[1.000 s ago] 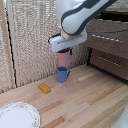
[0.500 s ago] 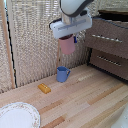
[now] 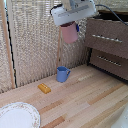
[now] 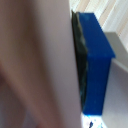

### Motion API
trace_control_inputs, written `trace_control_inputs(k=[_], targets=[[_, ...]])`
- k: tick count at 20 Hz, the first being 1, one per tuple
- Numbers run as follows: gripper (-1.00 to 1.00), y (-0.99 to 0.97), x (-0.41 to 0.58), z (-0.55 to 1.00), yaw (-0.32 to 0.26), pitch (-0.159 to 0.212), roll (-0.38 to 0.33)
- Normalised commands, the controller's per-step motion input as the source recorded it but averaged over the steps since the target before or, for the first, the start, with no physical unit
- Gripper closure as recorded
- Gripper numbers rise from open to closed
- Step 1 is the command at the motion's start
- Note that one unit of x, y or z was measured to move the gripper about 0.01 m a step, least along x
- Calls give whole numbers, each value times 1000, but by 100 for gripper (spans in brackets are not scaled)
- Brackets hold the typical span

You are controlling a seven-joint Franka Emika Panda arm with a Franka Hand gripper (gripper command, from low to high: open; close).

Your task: Propose to navigate your clamp on the clench of the first drawer. Use gentle force to register to the cabinet. Send posterior your swing mandate till over it lurks, a cup of pink essence. Fortify your grip after aiming concentric with the pink cup’s periphery. Manoeuvre the pink towards the cabinet's top. Drop your compression till the cup is resting inside.

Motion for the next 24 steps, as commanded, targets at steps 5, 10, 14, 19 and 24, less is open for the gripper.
trace_control_inputs(k=[5, 10, 14, 19, 24], targets=[[100, 103, 289, 451, -237, 0, 6], [100, 41, 313, 550, -227, 0, 1], [100, -178, 401, 829, -185, 11, 0], [100, -307, 374, 988, -203, 42, -18], [100, -369, 378, 1000, -180, 43, -21]])
